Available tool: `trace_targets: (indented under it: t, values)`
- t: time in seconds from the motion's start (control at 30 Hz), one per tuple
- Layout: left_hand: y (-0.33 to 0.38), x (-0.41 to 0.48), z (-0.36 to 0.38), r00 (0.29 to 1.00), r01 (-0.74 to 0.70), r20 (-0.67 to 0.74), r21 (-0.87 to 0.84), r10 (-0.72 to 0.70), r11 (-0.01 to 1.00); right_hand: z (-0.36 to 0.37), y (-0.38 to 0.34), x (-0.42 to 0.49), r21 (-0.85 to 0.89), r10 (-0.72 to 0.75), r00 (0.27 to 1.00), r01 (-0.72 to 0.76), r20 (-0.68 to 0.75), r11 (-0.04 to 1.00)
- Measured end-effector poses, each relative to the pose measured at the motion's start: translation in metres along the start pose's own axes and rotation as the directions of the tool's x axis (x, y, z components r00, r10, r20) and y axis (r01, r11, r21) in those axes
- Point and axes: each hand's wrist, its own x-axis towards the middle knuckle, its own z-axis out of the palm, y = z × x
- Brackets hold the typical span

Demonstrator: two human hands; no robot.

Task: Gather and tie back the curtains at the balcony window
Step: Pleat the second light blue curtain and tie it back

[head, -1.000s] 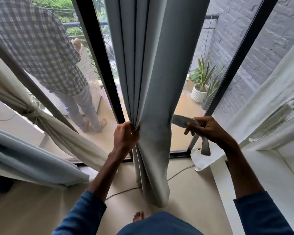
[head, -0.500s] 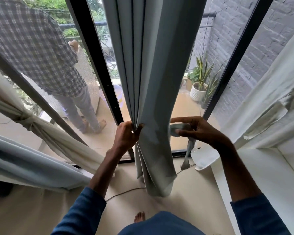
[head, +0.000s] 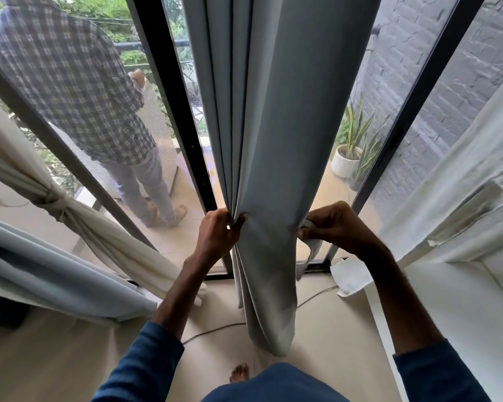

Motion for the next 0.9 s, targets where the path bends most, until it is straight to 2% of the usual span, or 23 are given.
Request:
trace_targets:
  t: [0.23, 0.4, 0.5, 0.6, 0.8, 0.9]
  values:
    - [0.005, 0.0, 0.004, 0.999, -0.036, -0.013, -0.035, 0.035, 0.999, -0.002, -0.005, -0.005, -0.146, 0.005, 0.998, -0.014, -0.061, 0.989]
    - [0.007, -0.001, 0.004, 1.0, -0.008, -0.007, -0.033, 0.008, 0.999, 0.013, -0.013, -0.013, -0.112, -0.005, 0.994, -0.008, -0.112, 0.994]
    - [0.008, -0.002, 0.004, 1.0, 0.008, -0.008, -0.031, -0.008, 0.999, 0.021, -0.01, -0.014, -0.128, 0.023, 0.98, -0.049, -0.197, 0.991]
    - [0.014, -0.005, 0.001, 1.0, 0.025, -0.013, -0.021, -0.025, 0.999, 0.02, -0.004, -0.016, -0.056, 0.071, 0.97, -0.086, -0.234, 0.995]
    - [0.029, -0.011, -0.003, 0.995, 0.084, -0.053, -0.001, -0.084, 0.996, 0.003, 0.032, -0.029, 0.083, 0.182, 0.973, -0.172, -0.143, 0.982]
    - [0.039, -0.013, -0.005, 0.991, 0.12, -0.065, -0.015, -0.12, 0.993, 0.009, 0.065, -0.043, 0.156, 0.246, 0.947, -0.216, -0.207, 0.964]
